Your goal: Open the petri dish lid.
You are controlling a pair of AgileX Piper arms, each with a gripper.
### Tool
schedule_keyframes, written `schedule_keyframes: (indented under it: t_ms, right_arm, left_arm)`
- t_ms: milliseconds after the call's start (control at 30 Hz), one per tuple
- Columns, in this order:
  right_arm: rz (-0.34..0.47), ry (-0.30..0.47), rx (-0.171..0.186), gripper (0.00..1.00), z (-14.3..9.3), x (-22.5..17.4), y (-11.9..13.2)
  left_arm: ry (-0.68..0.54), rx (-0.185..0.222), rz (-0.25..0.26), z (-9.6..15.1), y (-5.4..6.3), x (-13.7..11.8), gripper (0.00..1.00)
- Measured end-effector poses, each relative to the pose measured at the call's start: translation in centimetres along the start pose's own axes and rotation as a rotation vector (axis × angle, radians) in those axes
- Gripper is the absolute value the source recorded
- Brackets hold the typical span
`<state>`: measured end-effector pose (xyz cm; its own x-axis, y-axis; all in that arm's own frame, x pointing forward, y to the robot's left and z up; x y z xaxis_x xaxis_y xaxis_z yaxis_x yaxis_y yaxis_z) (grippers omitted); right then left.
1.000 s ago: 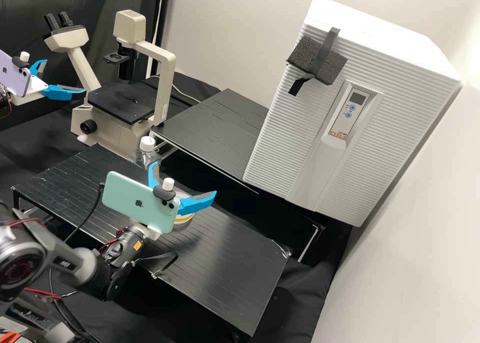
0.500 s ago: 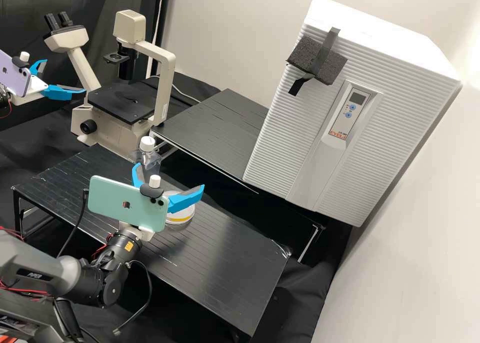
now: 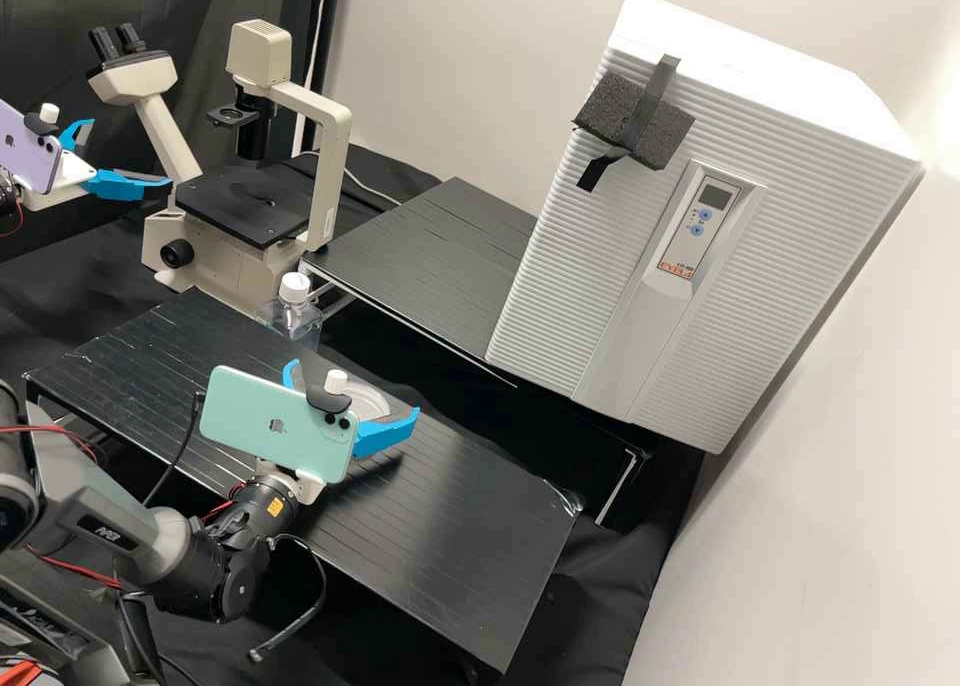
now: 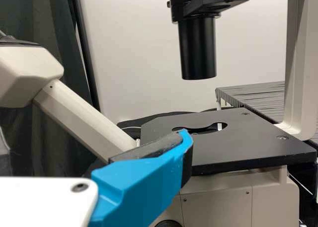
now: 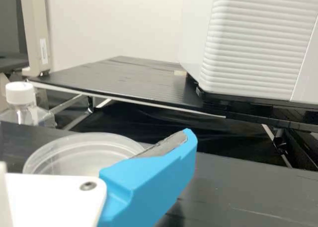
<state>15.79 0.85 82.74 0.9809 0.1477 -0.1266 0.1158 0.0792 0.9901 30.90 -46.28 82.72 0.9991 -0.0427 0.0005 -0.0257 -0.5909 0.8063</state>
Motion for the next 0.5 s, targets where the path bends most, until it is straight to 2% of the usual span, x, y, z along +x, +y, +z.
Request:
schedule_keyframes:
  t_ms: [200,500]
  right_arm:
    - [-0.028,0.004,-0.008,1.0,0.06,0.0,-0.25]
    - [-0.059,-0.02,0.028,1.0,0.75,0.26,-0.68]
  left_arm:
    - [0.0,0.0,0.0,0.0,0.0,0.0,1.0]
    - [0.0,0.0,0.0,0.0,0.0,0.0,1.0]
